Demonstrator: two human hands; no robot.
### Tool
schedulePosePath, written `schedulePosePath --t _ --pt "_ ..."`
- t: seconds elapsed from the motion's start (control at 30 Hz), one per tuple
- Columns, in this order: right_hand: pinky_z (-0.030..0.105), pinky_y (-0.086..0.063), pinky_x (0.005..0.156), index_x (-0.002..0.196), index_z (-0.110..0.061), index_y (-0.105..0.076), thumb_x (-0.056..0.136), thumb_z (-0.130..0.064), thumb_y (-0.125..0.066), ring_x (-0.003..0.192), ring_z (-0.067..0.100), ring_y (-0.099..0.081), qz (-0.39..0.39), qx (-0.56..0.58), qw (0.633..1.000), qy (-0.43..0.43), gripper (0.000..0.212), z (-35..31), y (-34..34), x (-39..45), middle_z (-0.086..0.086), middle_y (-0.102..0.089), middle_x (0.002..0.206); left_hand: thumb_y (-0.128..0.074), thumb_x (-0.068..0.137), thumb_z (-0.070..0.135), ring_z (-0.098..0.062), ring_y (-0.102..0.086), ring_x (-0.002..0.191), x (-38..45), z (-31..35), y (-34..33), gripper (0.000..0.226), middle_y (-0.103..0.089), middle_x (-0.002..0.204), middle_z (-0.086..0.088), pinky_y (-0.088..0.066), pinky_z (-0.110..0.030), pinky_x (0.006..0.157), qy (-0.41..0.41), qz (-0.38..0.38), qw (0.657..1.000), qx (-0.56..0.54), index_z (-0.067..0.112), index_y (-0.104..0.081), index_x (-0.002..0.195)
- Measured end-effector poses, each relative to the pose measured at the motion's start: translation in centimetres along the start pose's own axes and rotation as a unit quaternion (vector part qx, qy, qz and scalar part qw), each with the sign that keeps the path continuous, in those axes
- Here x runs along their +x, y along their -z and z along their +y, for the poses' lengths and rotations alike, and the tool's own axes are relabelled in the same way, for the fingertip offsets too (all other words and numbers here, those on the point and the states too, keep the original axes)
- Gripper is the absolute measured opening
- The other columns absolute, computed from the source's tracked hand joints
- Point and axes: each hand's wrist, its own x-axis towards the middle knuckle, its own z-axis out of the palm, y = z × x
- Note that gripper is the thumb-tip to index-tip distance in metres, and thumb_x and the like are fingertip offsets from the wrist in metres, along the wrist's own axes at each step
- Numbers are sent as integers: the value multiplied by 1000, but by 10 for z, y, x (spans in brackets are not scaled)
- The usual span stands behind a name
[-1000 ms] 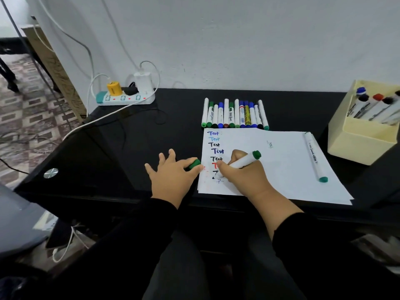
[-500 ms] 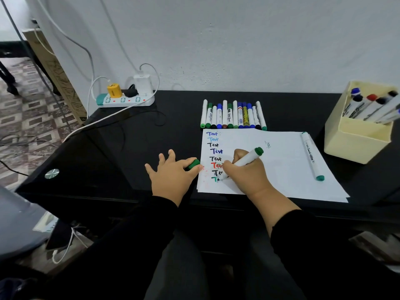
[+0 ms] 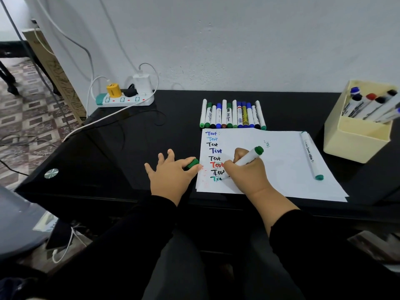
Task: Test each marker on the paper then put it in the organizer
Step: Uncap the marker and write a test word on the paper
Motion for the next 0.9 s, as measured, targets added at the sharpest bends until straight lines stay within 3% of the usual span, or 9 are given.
schedulePosePath --t 0.23,0.6,0.73,0.9 --pt "27 -22 54 56 -16 -22 80 -1 -54 52 13 -23 25 16 1000 1 43 0 -1 -1 0 -22 56 -38 86 68 -25 -2 145 -1 -1 0 46 -12 158 -1 7 -55 112 -3 4 1000 -3 53 -45 129" --pt "27 -22 55 56 -16 -23 81 0 -52 54 14 -24 17 36 999 -9 42 1 1 0 0 -23 57 -38 88 66 -27 -4 145 -2 -1 0 46 -12 158 -4 2 -47 115 -12 3 1000 -9 51 -44 131" --pt "17 -28 49 56 -16 -26 81 -1 -52 48 8 -34 29 105 993 -56 39 -1 6 4 -8 -35 45 -38 87 66 -27 -4 145 -1 -2 0 46 -13 158 -4 2 -48 115 -15 2 1000 -8 51 -44 131" --pt "23 -26 45 55 -18 -33 82 -6 -57 46 14 -29 -22 181 970 -162 38 -7 18 23 -2 -37 46 -38 88 66 -27 -4 145 -1 -2 0 46 -13 157 -4 1 -49 115 -16 -4 1000 -9 51 -44 131"
